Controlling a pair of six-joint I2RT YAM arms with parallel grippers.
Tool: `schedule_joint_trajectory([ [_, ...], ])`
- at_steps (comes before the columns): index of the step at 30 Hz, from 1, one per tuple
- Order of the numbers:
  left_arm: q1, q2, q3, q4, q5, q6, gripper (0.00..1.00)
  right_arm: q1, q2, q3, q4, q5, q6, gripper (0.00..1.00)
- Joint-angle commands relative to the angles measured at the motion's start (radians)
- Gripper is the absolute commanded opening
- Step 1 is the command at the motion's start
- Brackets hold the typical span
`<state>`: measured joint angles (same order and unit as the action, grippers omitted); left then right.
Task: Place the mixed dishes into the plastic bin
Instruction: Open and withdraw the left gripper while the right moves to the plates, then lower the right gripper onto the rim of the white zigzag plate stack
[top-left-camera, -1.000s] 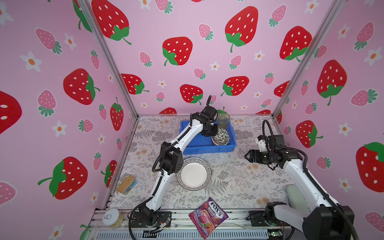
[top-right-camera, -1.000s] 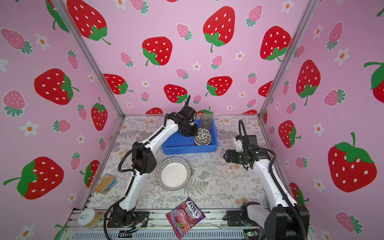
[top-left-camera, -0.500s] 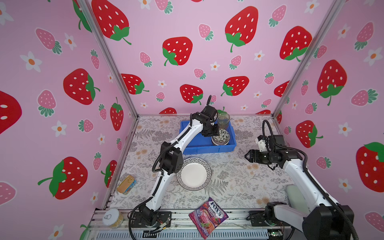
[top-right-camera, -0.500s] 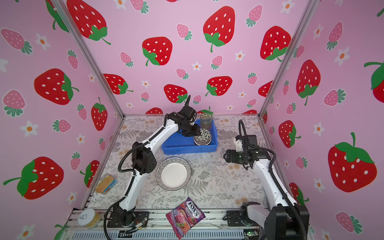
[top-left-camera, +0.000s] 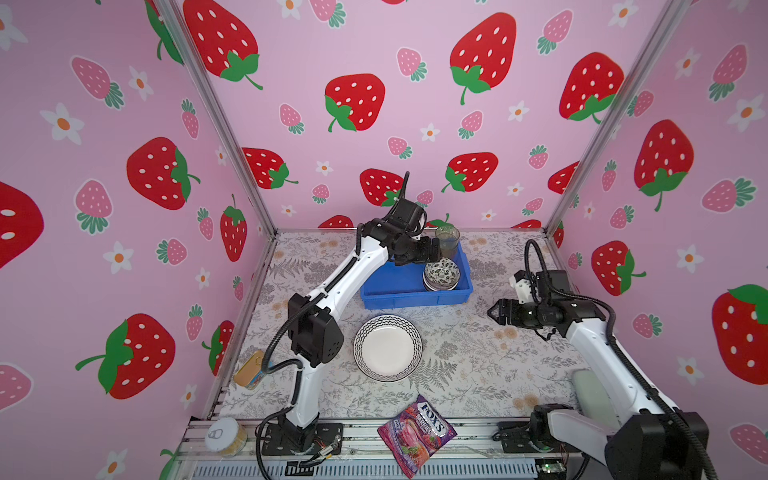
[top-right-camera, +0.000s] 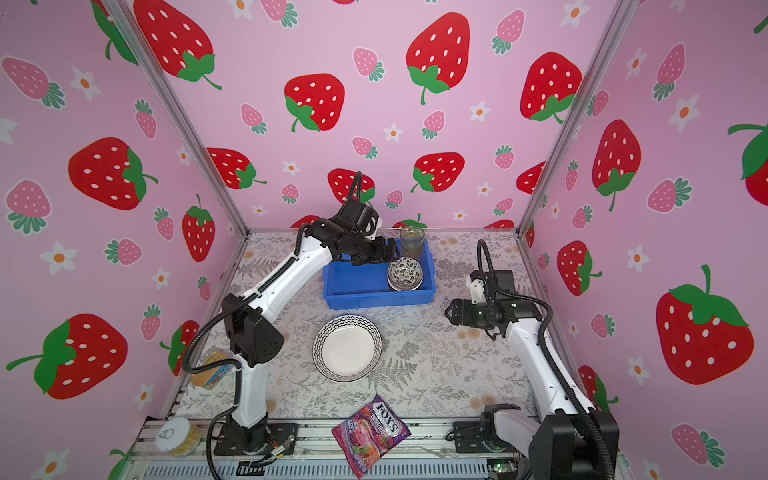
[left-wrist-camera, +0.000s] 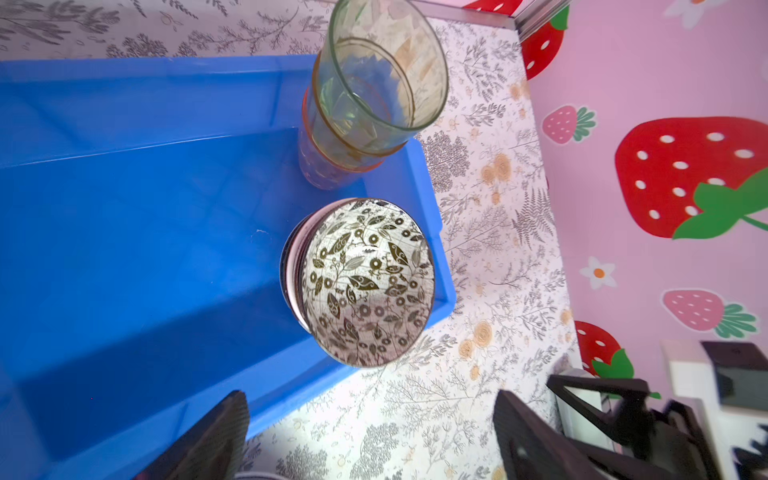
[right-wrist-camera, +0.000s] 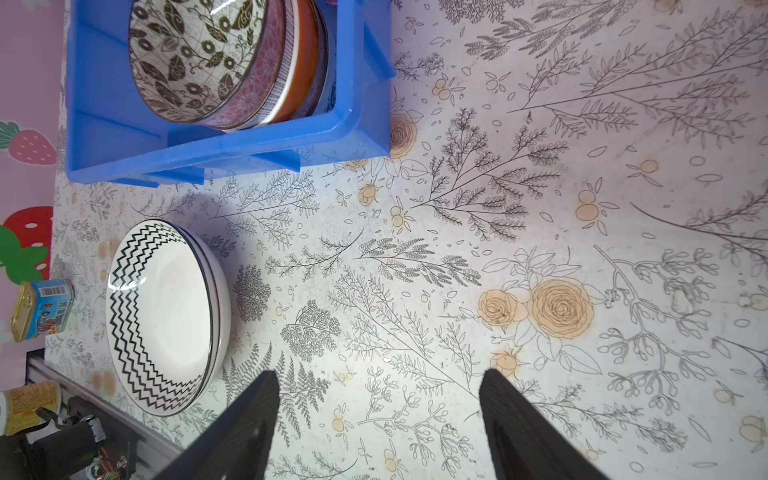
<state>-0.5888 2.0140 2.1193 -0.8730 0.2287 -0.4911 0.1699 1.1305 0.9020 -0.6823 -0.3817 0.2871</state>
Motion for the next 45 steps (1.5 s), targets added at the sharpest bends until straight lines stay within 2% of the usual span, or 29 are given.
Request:
schedule_joint_trajectory([
  [1,0.004,-0.126,-0.14,0.073,-0.05,-0.018,0.98,0.06,-0.047,0.0,0.019,0.004,0.041,0.8],
  [5,0.027,-0.332,-0.399,0.153,-0.11,-0.064,1.0,0.228,-0.064,-0.018,0.074,0.098,0.166,0.82],
  [9,0.078,-0.535,-0.65,0.185,-0.17,-0.127,0.99,0.395,-0.074,-0.089,0.202,0.175,0.322,0.83],
  [14,0.166,-0.769,-0.891,0.108,-0.194,-0.18,0.99,0.611,-0.06,-0.208,0.409,0.294,0.539,0.84],
  [17,0.201,-0.889,-1.005,0.063,-0.207,-0.21,0.99,0.702,-0.017,-0.245,0.502,0.337,0.618,0.84],
  [22,0.245,-1.037,-1.148,0.034,-0.187,-0.246,0.99,0.784,0.057,-0.266,0.608,0.359,0.681,0.79],
  [25,0.268,-1.072,-1.193,0.024,-0.176,-0.247,0.99,0.813,0.116,-0.261,0.645,0.369,0.693,0.75],
  [35,0.323,-1.058,-1.253,0.03,-0.097,-0.213,0.99,0.845,0.29,-0.194,0.718,0.355,0.682,0.56],
  [38,0.335,-1.065,-1.268,0.03,-0.068,-0.207,0.99,0.847,0.315,-0.173,0.724,0.357,0.671,0.52],
  [40,0.342,-1.072,-1.279,0.028,-0.064,-0.207,0.99,0.847,0.33,-0.155,0.716,0.359,0.66,0.45],
  [45,0.354,-1.086,-1.31,0.04,-0.051,-0.218,0.99,0.848,0.372,-0.113,0.69,0.353,0.629,0.39],
])
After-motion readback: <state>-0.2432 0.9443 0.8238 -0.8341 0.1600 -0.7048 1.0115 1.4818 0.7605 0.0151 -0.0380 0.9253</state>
